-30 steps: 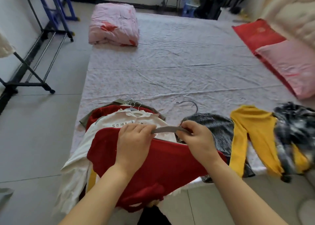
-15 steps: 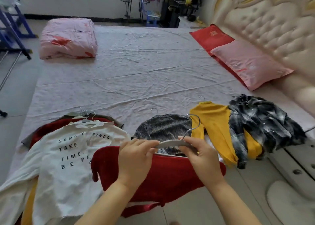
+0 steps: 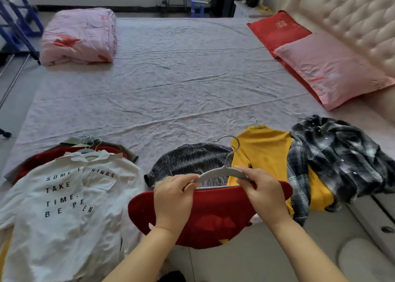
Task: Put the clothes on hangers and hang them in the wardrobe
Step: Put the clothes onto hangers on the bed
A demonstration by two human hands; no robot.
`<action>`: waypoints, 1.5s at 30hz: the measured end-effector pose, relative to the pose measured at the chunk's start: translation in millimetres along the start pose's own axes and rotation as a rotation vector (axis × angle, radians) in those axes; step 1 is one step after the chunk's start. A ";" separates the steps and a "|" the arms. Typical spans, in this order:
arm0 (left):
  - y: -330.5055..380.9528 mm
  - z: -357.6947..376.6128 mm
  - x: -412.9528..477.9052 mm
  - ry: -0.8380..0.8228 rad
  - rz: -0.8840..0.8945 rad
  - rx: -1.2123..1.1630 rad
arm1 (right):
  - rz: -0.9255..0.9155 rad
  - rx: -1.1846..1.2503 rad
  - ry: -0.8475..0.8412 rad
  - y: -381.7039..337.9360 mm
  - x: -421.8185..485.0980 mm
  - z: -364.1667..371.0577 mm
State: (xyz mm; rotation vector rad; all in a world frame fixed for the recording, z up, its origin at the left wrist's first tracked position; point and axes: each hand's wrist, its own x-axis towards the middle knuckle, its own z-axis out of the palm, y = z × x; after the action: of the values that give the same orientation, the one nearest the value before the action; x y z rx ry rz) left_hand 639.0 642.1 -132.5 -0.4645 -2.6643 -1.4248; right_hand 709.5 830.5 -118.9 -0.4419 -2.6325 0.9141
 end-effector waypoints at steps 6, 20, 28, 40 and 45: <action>-29.7 20.5 48.7 -0.034 -0.100 -0.031 | 0.044 -0.044 -0.057 7.7 53.0 30.0; -101.4 70.9 147.3 -0.098 -0.332 0.158 | 0.026 0.014 -0.392 75.3 189.6 139.0; -134.4 106.7 152.8 -0.119 -0.500 0.217 | 0.191 -0.228 -0.610 123.4 269.4 219.5; -119.4 96.6 149.4 -0.076 -0.525 0.254 | 0.057 -0.116 -0.716 99.1 217.6 202.1; -110.6 54.2 140.0 0.026 -0.544 0.280 | -0.030 -0.070 -0.729 57.7 204.1 197.1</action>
State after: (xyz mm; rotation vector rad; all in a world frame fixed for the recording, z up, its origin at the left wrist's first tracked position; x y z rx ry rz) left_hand 476.0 660.7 -221.1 0.3259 -3.0375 -1.0971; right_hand 458.7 846.2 -262.8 -0.0795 -3.3125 1.1394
